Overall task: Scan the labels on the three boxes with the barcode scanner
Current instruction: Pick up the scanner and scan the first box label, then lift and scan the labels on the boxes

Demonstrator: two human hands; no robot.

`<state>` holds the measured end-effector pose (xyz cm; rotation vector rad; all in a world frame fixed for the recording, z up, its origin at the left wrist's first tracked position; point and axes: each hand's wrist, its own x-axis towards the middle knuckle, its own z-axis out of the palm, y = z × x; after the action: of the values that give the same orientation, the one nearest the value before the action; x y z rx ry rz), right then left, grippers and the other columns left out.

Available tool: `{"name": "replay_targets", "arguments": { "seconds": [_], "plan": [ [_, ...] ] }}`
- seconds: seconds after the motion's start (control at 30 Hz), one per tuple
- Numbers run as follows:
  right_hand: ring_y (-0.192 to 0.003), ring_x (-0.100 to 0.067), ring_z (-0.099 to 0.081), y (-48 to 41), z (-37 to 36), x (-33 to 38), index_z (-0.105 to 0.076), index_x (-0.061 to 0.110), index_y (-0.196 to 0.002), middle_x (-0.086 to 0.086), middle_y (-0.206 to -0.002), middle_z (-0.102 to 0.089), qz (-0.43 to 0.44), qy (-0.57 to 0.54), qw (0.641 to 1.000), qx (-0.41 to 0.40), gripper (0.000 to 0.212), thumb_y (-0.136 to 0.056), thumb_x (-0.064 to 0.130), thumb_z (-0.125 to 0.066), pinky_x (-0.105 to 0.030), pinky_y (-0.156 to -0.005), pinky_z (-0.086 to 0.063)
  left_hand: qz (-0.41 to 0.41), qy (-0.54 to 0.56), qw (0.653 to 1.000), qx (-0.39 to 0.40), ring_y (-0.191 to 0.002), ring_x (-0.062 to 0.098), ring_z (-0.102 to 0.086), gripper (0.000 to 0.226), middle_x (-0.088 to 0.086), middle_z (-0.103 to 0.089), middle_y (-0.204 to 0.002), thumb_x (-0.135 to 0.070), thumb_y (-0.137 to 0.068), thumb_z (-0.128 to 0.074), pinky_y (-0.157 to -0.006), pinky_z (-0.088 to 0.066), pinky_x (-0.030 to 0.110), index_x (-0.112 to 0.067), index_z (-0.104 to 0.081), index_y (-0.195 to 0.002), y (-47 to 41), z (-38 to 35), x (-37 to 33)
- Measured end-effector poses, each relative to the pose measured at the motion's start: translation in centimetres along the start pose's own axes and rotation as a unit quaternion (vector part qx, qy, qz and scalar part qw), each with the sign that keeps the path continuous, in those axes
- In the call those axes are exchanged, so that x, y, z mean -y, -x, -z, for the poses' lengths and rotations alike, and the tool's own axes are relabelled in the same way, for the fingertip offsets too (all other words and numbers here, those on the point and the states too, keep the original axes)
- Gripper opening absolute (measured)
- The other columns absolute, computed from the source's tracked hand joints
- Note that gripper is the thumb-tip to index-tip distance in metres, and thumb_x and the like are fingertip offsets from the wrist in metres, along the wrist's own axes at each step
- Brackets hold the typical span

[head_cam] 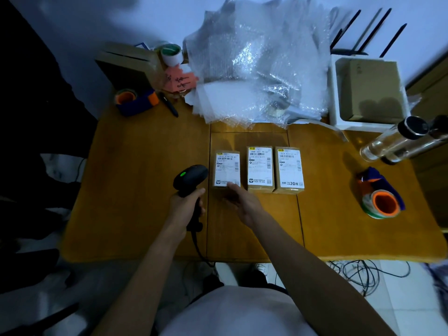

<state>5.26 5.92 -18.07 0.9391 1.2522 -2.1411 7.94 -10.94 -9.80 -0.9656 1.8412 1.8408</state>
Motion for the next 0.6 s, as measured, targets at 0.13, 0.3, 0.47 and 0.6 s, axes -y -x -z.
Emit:
{"name": "replay_targets", "arguments": {
  "seconds": [0.13, 0.3, 0.47, 0.6],
  "plan": [
    [-0.121, -0.031, -0.064, -0.8, 0.2, -0.3, -0.061, 0.006, -0.126, -0.017, -0.129, -0.067, -0.013, -0.050, 0.998, -0.030, 0.040, -0.090, 0.016, -0.074, -0.043, -0.106, -0.052, -0.009, -0.016, 1.000, 0.023, -0.054, 0.016, -0.058, 0.020, 0.001, -0.059, -0.062, -0.023, -0.092, -0.073, -0.052, -0.050, 0.024, -0.011, -0.064, -0.080, 0.0, -0.1, -0.3],
    [-0.122, -0.030, -0.064, -1.0, 0.6, -0.6, -0.056, 0.006, -0.136, -0.016, -0.130, -0.067, 0.005, -0.042, 0.998, -0.035, 0.048, -0.092, 0.017, -0.072, -0.045, -0.109, -0.050, -0.034, -0.030, 0.998, 0.036, -0.052, 0.016, -0.058, 0.022, 0.000, -0.059, -0.057, -0.020, -0.092, -0.073, -0.055, -0.050, 0.029, -0.011, -0.064, -0.074, 0.0, -0.5, -0.7],
    [-0.122, -0.029, -0.064, -0.2, 1.2, -0.2, -0.055, 0.007, -0.138, -0.016, -0.132, -0.067, 0.012, -0.012, 0.998, -0.052, 0.047, -0.096, 0.022, -0.067, -0.041, -0.100, -0.055, -0.040, -0.027, 0.998, 0.043, -0.051, 0.014, -0.057, 0.020, 0.000, -0.058, -0.059, -0.021, -0.092, -0.073, -0.054, -0.050, 0.027, -0.012, -0.065, -0.076, -0.2, -0.7, -0.9],
    [-0.114, -0.029, -0.067, 0.9, 1.8, 0.6, -0.059, 0.004, -0.131, -0.017, -0.125, -0.068, -0.007, 0.024, 0.998, -0.061, 0.035, -0.099, 0.019, -0.063, -0.030, -0.078, -0.059, -0.046, -0.027, 0.997, 0.055, -0.051, 0.014, -0.056, 0.017, 0.000, -0.058, -0.059, -0.021, -0.093, -0.072, -0.049, -0.050, 0.024, -0.012, -0.065, -0.079, -0.4, -1.2, -1.1]
  ]
}}
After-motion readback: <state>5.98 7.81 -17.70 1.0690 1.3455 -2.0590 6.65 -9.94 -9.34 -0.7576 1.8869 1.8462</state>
